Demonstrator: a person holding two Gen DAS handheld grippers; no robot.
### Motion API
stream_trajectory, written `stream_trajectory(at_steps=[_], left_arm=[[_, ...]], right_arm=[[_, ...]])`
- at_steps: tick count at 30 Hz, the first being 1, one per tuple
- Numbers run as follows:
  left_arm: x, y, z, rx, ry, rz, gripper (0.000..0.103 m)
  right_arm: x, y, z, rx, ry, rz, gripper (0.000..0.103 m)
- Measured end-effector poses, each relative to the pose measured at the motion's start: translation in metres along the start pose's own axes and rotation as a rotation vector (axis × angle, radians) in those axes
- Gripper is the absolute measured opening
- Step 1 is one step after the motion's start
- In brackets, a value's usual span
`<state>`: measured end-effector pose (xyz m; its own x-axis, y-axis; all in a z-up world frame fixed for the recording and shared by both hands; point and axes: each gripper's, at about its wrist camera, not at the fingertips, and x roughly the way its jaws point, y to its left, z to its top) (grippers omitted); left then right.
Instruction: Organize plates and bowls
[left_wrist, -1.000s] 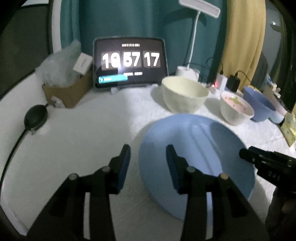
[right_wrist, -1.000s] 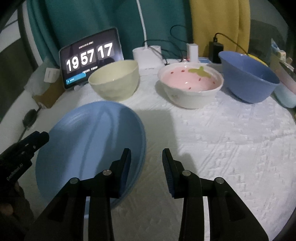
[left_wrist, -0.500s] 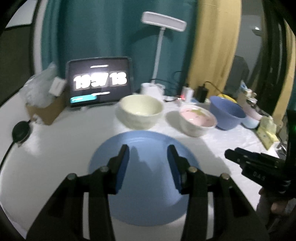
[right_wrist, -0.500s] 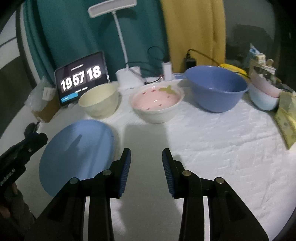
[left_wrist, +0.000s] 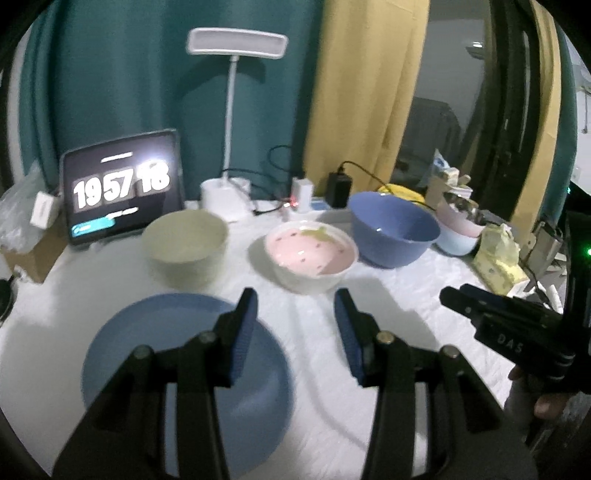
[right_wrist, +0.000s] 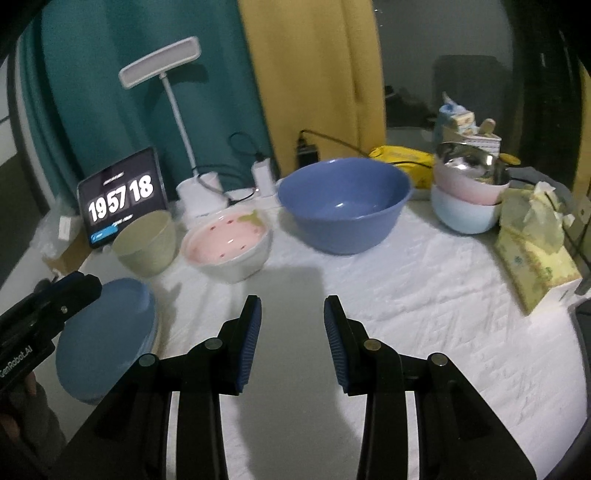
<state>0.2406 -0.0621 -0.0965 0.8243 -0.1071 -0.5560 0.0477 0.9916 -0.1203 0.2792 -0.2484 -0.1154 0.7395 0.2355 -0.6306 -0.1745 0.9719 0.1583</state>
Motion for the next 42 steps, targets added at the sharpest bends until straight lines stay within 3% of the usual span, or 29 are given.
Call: stream_trajectory(at_steps=[12, 26, 30, 33, 42], left_arm=[[0.043, -0.047, 0.04, 0.023, -0.017, -0.069, 0.045], [0.108, -0.079, 0.058, 0.044, 0.008, -0.072, 0.045], [0.128, -0.08, 0.056, 0.031, 0.04, -0.069, 0.045], [0.14, -0.082, 0.056, 0.02, 0.048, -0.061, 0.045], [0.173, -0.086, 0.055, 0.001, 0.098, -0.022, 0.045]], right_arm=[[0.013, -0.052, 0.044, 0.004, -0.046, -0.047, 0.039], [0.076, -0.085, 0.077, 0.089, -0.028, -0.069, 0.046], [0.095, -0.094, 0.077, 0.1, -0.009, -0.092, 0.047], [0.107, -0.098, 0.075, 0.099, 0.005, -0.096, 0.055], [0.127, -0.103, 0.061, 0.09, 0.065, -0.109, 0.055]])
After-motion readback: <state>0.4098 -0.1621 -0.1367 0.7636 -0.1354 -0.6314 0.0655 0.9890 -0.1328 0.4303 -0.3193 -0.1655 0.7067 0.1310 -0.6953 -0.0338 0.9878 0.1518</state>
